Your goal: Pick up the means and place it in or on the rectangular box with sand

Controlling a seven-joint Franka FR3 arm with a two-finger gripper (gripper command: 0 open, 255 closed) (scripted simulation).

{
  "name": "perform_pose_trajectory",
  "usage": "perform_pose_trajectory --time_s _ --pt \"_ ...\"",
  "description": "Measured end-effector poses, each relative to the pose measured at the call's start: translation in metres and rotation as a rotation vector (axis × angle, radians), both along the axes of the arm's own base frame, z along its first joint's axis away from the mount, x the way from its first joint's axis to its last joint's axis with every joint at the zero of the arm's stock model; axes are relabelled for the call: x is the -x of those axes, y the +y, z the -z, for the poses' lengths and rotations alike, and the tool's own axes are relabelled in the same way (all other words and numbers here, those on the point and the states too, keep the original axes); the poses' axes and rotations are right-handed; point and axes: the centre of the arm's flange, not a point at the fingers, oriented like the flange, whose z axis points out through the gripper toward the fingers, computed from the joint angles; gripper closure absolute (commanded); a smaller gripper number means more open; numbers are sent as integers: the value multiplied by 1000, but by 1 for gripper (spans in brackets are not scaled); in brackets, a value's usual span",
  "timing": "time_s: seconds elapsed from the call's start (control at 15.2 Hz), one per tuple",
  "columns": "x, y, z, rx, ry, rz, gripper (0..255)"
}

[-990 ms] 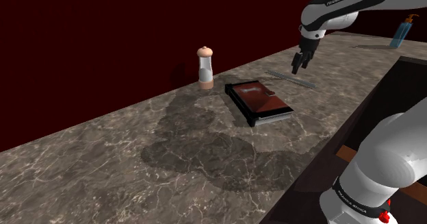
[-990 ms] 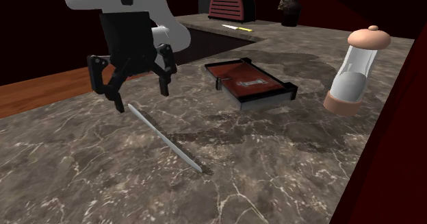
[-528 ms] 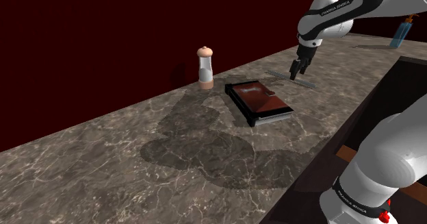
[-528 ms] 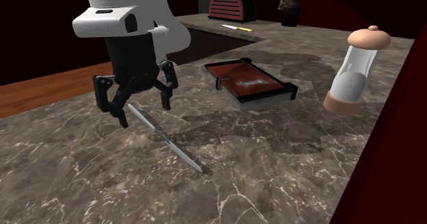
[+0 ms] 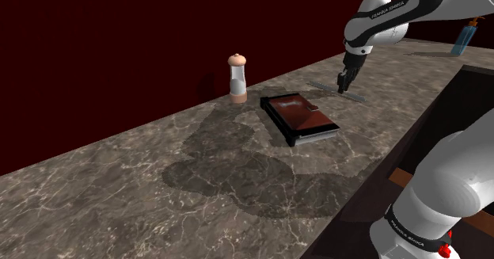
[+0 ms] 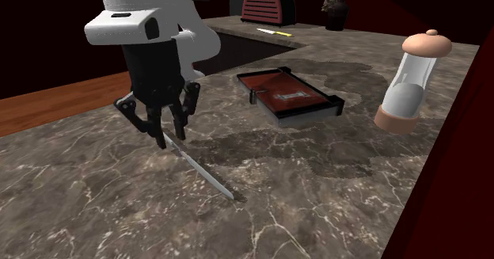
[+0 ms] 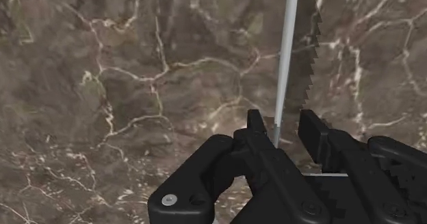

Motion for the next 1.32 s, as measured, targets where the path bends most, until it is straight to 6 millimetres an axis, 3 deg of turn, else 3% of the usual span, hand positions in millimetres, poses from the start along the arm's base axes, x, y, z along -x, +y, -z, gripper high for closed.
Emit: perform_pose_trajectory --time_s 0.59,1.32 --pt "0 0 -2 0 0 0 255" --pt "1 0 -58 0 -1 0 255"
